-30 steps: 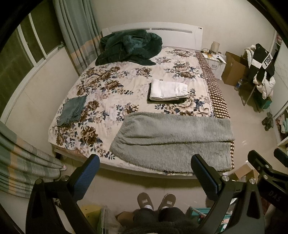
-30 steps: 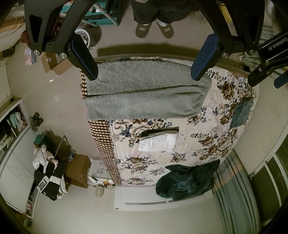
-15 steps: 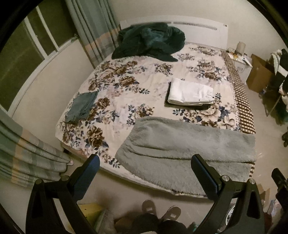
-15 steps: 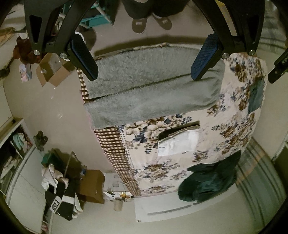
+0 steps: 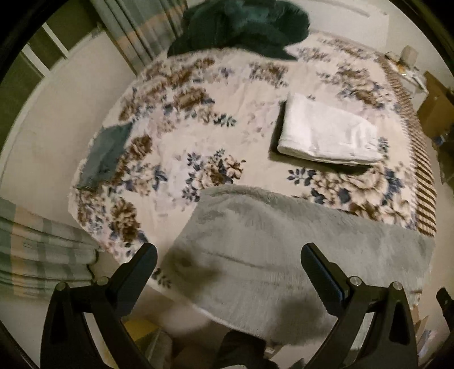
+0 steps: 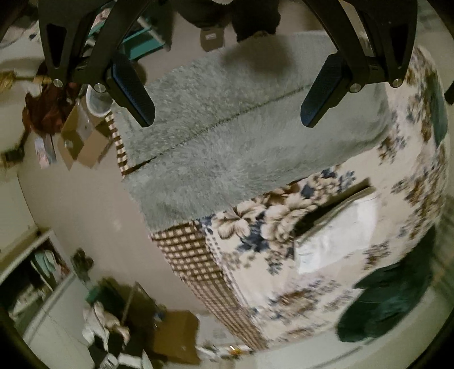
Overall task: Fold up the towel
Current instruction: 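Lower both grippers toward the grey fleece edge at the bed foot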
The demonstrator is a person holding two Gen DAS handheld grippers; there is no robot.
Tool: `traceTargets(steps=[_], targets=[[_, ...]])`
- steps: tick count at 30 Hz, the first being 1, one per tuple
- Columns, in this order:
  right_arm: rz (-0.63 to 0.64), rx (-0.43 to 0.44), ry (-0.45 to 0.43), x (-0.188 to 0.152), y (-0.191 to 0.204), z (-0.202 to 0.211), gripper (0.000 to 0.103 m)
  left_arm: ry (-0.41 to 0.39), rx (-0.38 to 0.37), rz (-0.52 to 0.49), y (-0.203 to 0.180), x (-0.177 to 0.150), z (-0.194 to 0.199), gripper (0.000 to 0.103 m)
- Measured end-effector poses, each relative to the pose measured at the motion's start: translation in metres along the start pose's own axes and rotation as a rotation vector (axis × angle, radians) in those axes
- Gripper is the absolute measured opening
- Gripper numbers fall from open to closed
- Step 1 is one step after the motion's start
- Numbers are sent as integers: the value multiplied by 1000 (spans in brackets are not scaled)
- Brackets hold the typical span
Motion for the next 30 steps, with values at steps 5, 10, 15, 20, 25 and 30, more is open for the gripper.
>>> traceTargets(steps=[5, 10, 15, 20, 25, 30], targets=[[-64, -63, 89, 23, 23, -108, 103, 113, 17, 29, -12, 27, -112, 103], [-117, -115, 153, 30, 21, -188, 103, 171, 51, 29, -24, 40, -198, 103], [-171, -159, 208, 35, 12, -263, 103, 236, 73, 48, -36, 45, -271, 103], [-221, -181, 240, 36, -1, -310, 103, 296, 83, 92, -44, 47, -324, 103], [-310, -179, 260, 38, -10, -347, 103, 380, 80, 177, -41, 39, -363, 103], [-356, -181, 255, 41, -13, -366, 103, 378, 38, 292, -30, 33, -372, 97]])
Point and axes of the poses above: each gripper's, at about its wrist camera, not at the fingertips, and z roughly against the way its jaws point, y to its left, x to its top, the point moved 2 cm from there along -z, roughly the way its jaws point, and after that the axes turned 8 degrees about -y, right-handed, at the moved point
